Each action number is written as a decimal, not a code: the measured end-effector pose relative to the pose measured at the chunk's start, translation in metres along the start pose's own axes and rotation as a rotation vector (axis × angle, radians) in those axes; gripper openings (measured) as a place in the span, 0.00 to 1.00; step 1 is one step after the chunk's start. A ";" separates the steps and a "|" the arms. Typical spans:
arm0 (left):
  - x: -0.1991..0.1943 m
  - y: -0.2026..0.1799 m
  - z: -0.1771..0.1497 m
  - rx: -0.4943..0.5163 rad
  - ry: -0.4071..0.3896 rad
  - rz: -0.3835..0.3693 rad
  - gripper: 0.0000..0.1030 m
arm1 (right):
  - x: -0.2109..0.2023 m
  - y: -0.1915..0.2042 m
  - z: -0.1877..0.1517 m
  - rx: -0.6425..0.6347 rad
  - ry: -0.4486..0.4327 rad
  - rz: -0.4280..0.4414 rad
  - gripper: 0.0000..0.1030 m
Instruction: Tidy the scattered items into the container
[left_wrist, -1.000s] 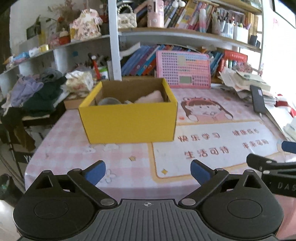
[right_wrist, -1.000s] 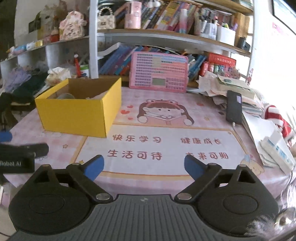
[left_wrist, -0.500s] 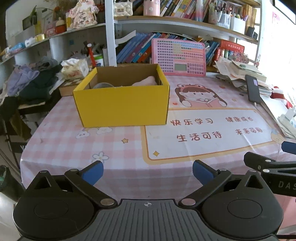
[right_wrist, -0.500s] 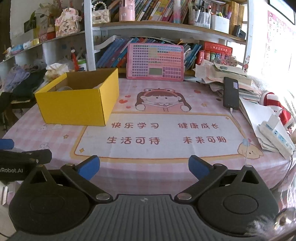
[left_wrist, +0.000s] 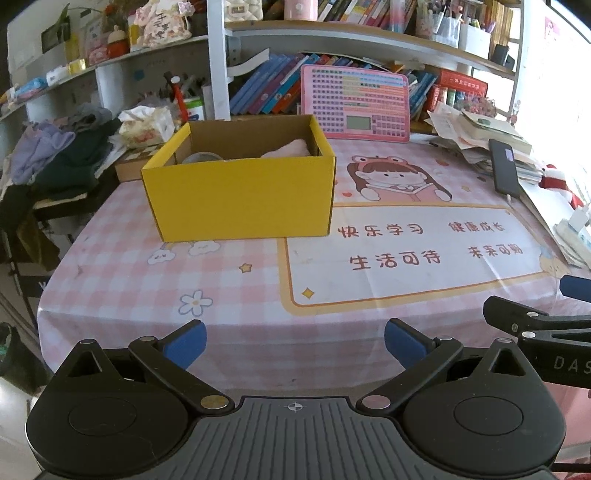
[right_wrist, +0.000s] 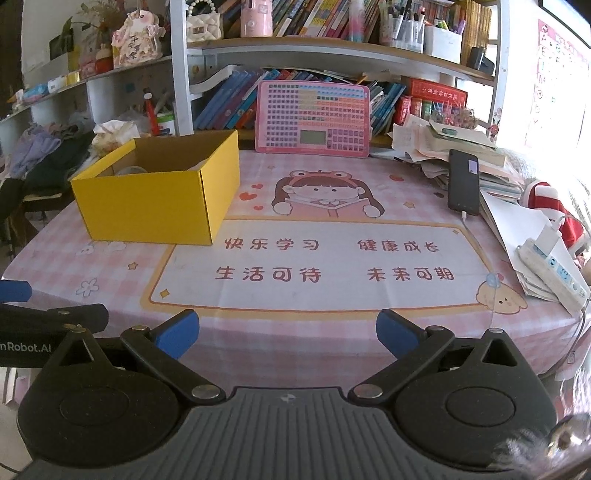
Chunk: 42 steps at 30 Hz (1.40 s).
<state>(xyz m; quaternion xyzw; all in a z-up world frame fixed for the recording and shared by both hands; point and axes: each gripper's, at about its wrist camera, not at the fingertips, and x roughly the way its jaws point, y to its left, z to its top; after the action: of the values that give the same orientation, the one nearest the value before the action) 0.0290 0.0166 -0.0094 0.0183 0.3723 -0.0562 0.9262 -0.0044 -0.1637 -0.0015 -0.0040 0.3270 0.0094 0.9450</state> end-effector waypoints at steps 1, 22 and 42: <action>0.000 0.000 0.000 0.000 0.001 0.000 1.00 | 0.000 0.000 0.000 0.000 0.001 0.001 1.00; 0.002 0.002 -0.001 -0.008 0.014 -0.006 1.00 | 0.004 0.005 -0.001 -0.011 0.018 0.009 1.00; 0.005 0.003 0.000 -0.019 0.024 0.002 1.00 | 0.006 0.008 0.000 -0.020 0.024 0.009 1.00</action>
<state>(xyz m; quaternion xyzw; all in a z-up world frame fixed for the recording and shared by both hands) 0.0326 0.0190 -0.0125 0.0106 0.3838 -0.0516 0.9219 0.0006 -0.1553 -0.0053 -0.0118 0.3382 0.0170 0.9408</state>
